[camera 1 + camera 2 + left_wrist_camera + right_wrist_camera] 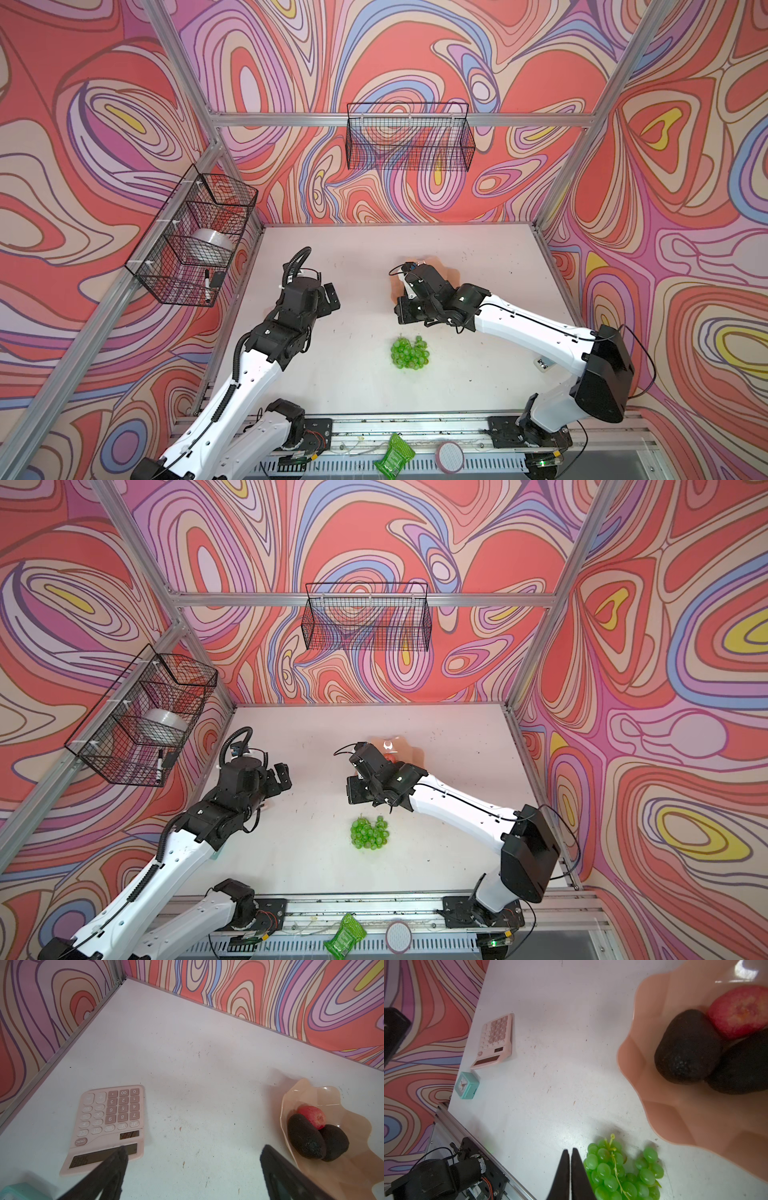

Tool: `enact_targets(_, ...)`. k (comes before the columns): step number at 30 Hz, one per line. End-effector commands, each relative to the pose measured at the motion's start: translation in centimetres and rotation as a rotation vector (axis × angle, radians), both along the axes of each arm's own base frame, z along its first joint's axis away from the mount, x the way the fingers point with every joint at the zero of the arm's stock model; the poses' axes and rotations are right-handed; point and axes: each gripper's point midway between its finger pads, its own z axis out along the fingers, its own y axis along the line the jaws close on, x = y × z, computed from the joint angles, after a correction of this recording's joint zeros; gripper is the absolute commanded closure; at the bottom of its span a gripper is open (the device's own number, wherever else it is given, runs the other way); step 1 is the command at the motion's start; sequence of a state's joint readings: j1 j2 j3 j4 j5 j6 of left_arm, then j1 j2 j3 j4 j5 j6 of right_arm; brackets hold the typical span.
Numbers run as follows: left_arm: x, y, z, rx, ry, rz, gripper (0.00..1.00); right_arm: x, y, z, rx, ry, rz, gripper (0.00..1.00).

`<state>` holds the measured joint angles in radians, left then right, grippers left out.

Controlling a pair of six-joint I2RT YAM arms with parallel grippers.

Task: Place and organize the fake fruits in the fruit bowl
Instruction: 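Lower the open right gripper around the grape bunch stem, then close the right gripper on the green grapes and lift them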

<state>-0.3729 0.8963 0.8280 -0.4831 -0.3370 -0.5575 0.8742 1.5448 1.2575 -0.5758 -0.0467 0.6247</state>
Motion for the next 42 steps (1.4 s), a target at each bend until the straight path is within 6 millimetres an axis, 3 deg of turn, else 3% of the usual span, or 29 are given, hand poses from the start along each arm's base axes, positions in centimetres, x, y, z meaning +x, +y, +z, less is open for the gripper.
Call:
enact_targets(1,-0.5,0.7,-0.6,0.001,0.017,0.022,0.0,-1.9,-2.9,-3.0,-0.095,0.073,-0.046,0.82)
enact_targets(7,-0.1,0.2,-0.6,-0.013,0.02,0.008,0.0,-3.7,-4.8,-6.8,-0.123,0.151,-0.09,0.68)
enact_targets(16,0.0,0.3,-0.3,-0.011,0.019,0.011,0.0,-3.8,-4.5,-9.5,-0.134,0.186,-0.095,0.65)
enact_targets(26,-0.1,0.5,-0.3,-0.004,0.018,0.015,0.0,-4.0,-3.8,-10.9,-0.119,0.221,-0.084,0.69)
enact_targets(33,-0.1,0.6,-0.3,-0.001,0.019,0.017,0.0,-4.3,-3.8,-11.8,-0.122,0.242,-0.09,0.91)
enact_targets(42,-0.2,0.7,-0.4,-0.004,0.02,0.018,0.0,-4.6,-4.8,-11.7,-0.151,0.235,-0.09,0.75)
